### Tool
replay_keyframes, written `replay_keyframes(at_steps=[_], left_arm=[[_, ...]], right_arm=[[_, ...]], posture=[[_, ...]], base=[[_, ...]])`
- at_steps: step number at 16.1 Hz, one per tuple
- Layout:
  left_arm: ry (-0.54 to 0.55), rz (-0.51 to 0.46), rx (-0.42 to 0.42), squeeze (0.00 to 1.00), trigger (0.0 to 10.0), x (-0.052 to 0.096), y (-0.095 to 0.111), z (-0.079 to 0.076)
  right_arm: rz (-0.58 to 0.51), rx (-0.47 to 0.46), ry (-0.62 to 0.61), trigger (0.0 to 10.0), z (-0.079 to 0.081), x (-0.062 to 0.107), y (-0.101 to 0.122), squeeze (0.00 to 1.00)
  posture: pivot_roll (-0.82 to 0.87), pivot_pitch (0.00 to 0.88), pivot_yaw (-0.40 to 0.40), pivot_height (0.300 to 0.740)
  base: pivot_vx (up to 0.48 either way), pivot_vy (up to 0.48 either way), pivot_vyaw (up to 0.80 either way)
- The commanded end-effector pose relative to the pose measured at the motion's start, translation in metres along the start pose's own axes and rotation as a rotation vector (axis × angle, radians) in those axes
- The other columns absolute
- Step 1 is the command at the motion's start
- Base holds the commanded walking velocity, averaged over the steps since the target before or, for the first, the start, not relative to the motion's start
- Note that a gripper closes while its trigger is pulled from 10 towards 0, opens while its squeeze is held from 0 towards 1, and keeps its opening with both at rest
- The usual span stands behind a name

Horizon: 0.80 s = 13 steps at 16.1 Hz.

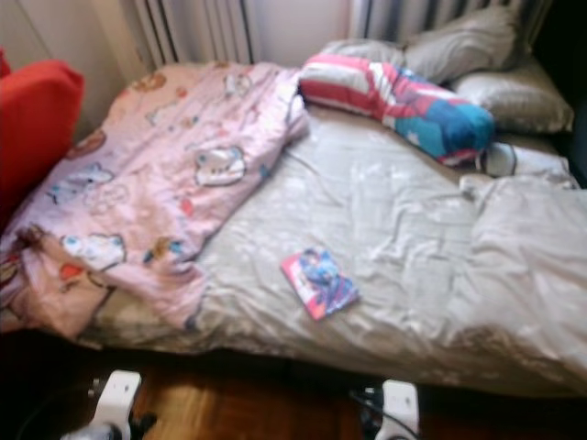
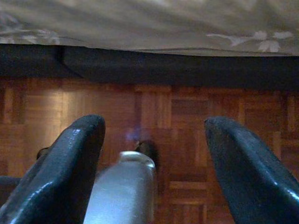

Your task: Clean up the room

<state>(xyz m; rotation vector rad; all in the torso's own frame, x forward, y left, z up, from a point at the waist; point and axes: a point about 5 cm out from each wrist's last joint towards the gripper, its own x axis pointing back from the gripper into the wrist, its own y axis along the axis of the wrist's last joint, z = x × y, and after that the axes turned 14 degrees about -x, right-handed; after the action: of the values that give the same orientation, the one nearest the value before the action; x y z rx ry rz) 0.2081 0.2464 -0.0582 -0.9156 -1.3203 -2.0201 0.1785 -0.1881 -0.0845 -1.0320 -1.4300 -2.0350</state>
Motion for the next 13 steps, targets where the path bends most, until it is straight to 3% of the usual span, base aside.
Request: replay_keyframes(at_steps=[1,8,11,13], left_arm=[[-0.012,0.01,-0.006,0.0,10.0,0.0004,-0.0034,-0.0027],[-0.014,0.007,-0.003,0.0,10.0,0.0003,-0.003,-0.003],[-0.011,0.008,-0.003,0.0,10.0,0.0003,-0.0032,-0.0027],[-0.008,0.008,-0.001,0.0,10.0,0.0004,-0.0032,-0.0023]], right_arm=[[0.009,0.0,-0.027,10.0,-0.0098,0.0016,-0.0014,0.0],[0.001,-0.009,-0.031,10.0,-0.0104,0.0015,0.0,0.0],[0.007,-0.02,-0.028,10.0,-0.0099,0.0014,-0.0005,0.0],[-0.003,-0.011,-0.033,10.0,-0.0097,0.0012,0.0009,0.0]], posture=[[-0.03,0.102,0.004,0.74],[-0.04,0.108,0.003,0.74],[-0.03,0.109,0.005,0.74],[-0.03,0.109,0.005,0.74]], base=[[0.0,-0.255,0.0],[0.0,-0.254,0.0],[0.0,-0.254,-0.8],[0.0,-0.255,0.0]])
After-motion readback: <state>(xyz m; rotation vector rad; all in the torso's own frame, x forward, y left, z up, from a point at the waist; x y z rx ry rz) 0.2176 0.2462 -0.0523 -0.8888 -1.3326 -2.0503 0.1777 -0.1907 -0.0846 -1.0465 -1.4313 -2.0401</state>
